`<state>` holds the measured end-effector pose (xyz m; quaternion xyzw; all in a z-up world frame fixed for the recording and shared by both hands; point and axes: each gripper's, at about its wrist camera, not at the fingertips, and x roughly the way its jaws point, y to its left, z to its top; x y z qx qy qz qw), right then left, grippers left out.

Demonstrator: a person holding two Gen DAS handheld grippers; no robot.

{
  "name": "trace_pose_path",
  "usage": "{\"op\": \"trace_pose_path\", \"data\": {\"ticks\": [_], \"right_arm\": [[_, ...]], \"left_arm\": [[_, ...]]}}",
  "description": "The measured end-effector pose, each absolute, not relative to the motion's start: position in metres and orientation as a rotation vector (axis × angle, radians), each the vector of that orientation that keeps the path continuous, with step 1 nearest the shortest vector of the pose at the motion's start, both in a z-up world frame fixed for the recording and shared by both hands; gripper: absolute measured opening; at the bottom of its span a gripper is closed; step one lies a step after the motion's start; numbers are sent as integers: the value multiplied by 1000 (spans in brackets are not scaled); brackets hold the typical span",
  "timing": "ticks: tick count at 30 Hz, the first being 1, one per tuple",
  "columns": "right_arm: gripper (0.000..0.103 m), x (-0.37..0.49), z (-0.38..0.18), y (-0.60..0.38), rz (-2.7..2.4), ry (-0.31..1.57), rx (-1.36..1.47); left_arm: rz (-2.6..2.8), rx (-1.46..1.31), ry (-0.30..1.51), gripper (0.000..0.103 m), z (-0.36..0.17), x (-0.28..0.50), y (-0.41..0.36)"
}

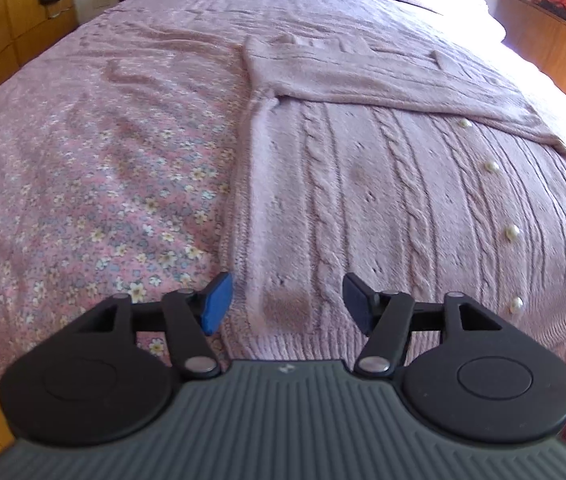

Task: Fold small clothes
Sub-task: 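Move both grippers to the cardigan hem corners and close on them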

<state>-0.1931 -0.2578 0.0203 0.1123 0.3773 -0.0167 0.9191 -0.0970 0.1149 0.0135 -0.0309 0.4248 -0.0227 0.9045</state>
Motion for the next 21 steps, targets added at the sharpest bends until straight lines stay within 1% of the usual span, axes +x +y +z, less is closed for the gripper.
{"op": "trace_pose_path", "data": {"ticks": [4, 9, 21], "right_arm": [[91, -191, 16, -257, -20, 776, 243], [91, -193, 15, -257, 44, 784, 288], [91, -183, 6, -253, 131, 811, 278]], "left_arm": [[-84, -59, 892, 64, 11, -101, 114], [-48, -83, 885, 64, 8, -109, 118], [-22, -79, 879, 64, 3, -110, 124]]}}
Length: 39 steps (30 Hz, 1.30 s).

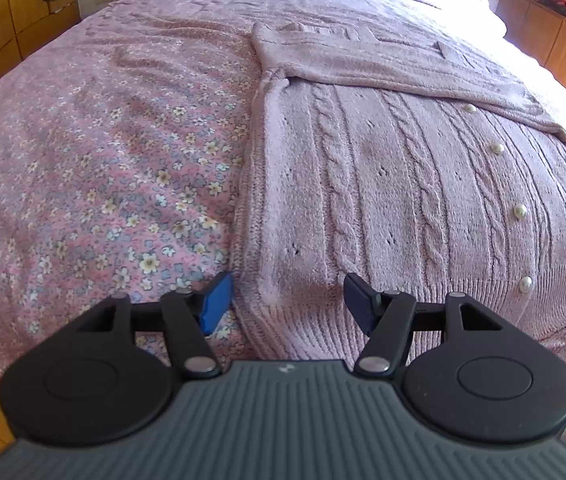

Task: Fold small clothes
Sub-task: 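Move both grippers to the cardigan hem corners and close on them, then lift the hem with both grippers and fold it toward the collar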

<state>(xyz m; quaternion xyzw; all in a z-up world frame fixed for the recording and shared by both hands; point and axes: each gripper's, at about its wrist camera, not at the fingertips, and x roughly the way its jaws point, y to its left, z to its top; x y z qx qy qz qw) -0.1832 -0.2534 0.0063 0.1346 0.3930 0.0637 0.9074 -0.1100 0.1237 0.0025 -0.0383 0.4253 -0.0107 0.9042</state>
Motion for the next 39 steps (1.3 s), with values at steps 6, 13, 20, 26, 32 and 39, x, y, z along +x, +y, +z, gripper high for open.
{"op": "trace_pose_path", "data": {"ticks": [6, 13, 20, 26, 32, 39], "right_arm": [[88, -182, 4, -255, 178, 796, 323], [80, -178, -1, -256, 207, 799, 353], [80, -172, -5, -260, 221, 806, 369], [49, -172, -6, -263, 212, 795, 385], [14, -176, 1, -271, 232, 745, 413], [10, -173, 33, -277, 265, 573, 432]], "left_arm": [[-47, -107, 893, 64, 0, -107, 130], [15, -164, 881, 64, 2, -107, 135], [-219, -463, 1012, 62, -21, -89, 146], [-231, -605, 1067, 17, -45, -82, 143], [-330, -626, 957, 15, -20, -91, 139], [-395, -624, 788, 14, 28, -83, 133]]}}
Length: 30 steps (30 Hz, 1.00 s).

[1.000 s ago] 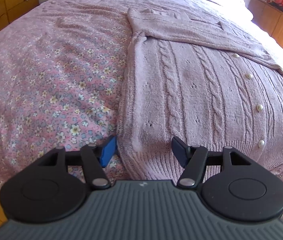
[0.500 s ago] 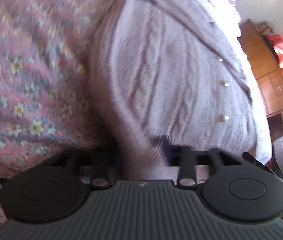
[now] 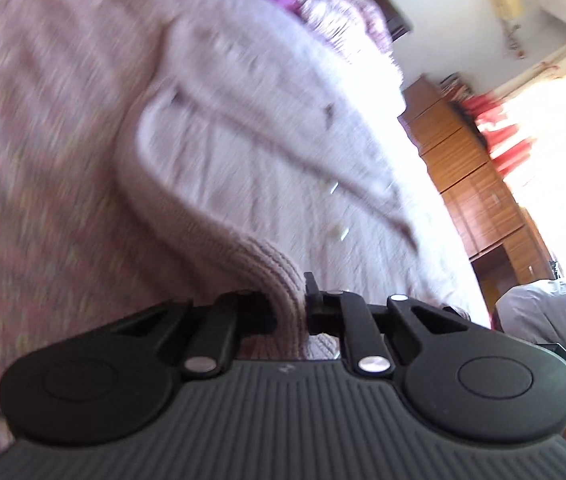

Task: Fold small clothes
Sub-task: 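Lift the hem with both grippers and fold it toward the collar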

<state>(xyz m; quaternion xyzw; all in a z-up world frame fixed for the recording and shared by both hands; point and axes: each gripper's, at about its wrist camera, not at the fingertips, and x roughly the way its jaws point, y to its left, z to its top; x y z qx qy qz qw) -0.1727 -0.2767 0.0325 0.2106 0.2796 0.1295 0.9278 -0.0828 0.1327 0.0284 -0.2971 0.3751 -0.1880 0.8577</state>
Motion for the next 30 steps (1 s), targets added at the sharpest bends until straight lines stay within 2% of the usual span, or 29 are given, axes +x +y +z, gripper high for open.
{"op": "trace_pose_path", "data": {"ticks": [6, 13, 24, 30], "right_arm": [[9, -148, 66, -288, 262, 444, 422], [9, -110, 81, -291, 212, 408, 386], [9, -54, 23, -291, 49, 544, 363], [11, -53, 4, -297, 70, 591, 445]], "left_arm": [[-335, -559, 657, 13, 66, -52, 130], [-244, -527, 604, 13, 80, -16, 134], [-89, -428, 706, 14, 22, 20, 127], [-134, -423, 708, 18, 19, 6, 127]]}}
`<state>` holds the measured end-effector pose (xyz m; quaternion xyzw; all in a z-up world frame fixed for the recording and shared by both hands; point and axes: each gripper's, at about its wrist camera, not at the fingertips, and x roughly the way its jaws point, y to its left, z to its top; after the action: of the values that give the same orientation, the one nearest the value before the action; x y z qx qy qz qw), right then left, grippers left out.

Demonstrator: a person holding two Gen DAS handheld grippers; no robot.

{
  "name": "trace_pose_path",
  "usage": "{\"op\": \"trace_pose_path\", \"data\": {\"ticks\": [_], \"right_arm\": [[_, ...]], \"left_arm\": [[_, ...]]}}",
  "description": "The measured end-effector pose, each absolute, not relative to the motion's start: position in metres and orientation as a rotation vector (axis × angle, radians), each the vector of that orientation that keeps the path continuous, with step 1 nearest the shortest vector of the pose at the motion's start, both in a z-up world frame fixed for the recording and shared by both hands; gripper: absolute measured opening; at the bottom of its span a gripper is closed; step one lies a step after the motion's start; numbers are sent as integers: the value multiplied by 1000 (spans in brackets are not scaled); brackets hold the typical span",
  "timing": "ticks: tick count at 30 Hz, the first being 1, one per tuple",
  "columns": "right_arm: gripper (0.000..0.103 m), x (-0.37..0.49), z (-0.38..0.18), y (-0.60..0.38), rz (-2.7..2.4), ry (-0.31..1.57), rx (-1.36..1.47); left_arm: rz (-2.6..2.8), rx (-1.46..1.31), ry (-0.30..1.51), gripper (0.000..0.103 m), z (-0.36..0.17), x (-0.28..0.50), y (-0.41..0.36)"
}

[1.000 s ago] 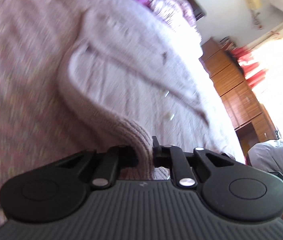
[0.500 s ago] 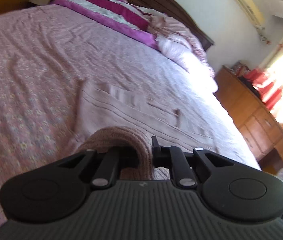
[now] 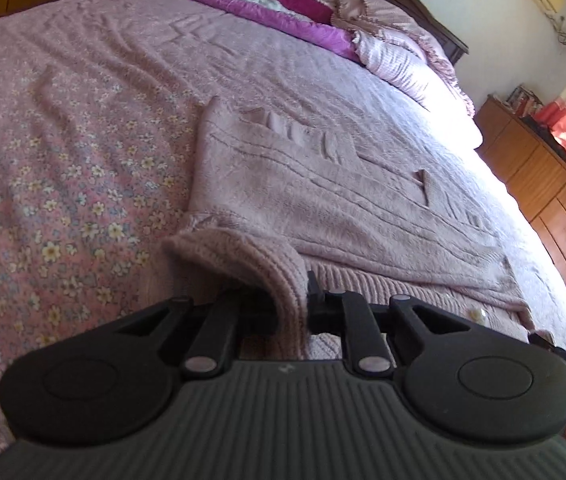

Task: Fold small clothes
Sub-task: 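Lift the hem with both grippers and fold it toward the collar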

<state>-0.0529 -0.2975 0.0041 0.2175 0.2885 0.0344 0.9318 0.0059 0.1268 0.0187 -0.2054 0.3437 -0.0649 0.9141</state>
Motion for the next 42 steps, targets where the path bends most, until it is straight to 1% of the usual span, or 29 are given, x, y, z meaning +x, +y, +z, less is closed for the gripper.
{"op": "trace_pose_path", "data": {"ticks": [1, 2, 5, 7, 9, 12, 14, 16, 27, 30, 32, 33, 34, 35, 36, 37, 39, 42], "right_arm": [[17, -54, 4, -299, 82, 594, 468], [19, -55, 4, -301, 91, 600, 491], [31, -63, 5, -305, 118, 604, 559], [47, -67, 5, -304, 143, 601, 581], [54, -70, 5, -300, 169, 610, 569], [59, -71, -1, -293, 182, 611, 524], [62, -72, -4, -293, 188, 595, 551], [70, -73, -8, -298, 212, 575, 599], [70, -76, -10, -294, 182, 547, 639], [70, -75, -9, -294, 170, 550, 642], [67, -74, -7, -295, 156, 553, 650], [61, -76, -6, -295, 146, 554, 650], [49, -77, -5, -294, 136, 557, 641], [41, -77, -4, -294, 128, 561, 627], [28, -77, -3, -294, 121, 566, 618], [18, -79, -3, -295, 122, 562, 618], [13, -83, 1, -299, 133, 533, 624], [10, -90, 14, -303, 149, 468, 631]], "left_arm": [[-140, -415, 705, 19, 20, 4, 126], [-143, -407, 707, 19, 21, 2, 125], [-148, -401, 716, 23, 22, -2, 123], [-148, -406, 722, 29, 20, -4, 122], [-150, -406, 723, 31, 19, -5, 121], [-140, -382, 729, 31, 16, -5, 118], [-130, -379, 728, 31, 14, -4, 118], [-130, -388, 724, 31, 13, -3, 119], [-136, -411, 746, 31, 14, 2, 123], [-132, -409, 750, 31, 15, 3, 123], [-131, -407, 752, 31, 16, 4, 122], [-132, -404, 751, 30, 17, 4, 122], [-132, -398, 750, 26, 18, 4, 122], [-130, -393, 743, 20, 19, 3, 121], [-129, -390, 730, 16, 21, 1, 121], [-125, -396, 709, 15, 23, -2, 121], [-133, -418, 662, 14, 29, -9, 123], [-153, -431, 588, 13, 45, -21, 124]]}}
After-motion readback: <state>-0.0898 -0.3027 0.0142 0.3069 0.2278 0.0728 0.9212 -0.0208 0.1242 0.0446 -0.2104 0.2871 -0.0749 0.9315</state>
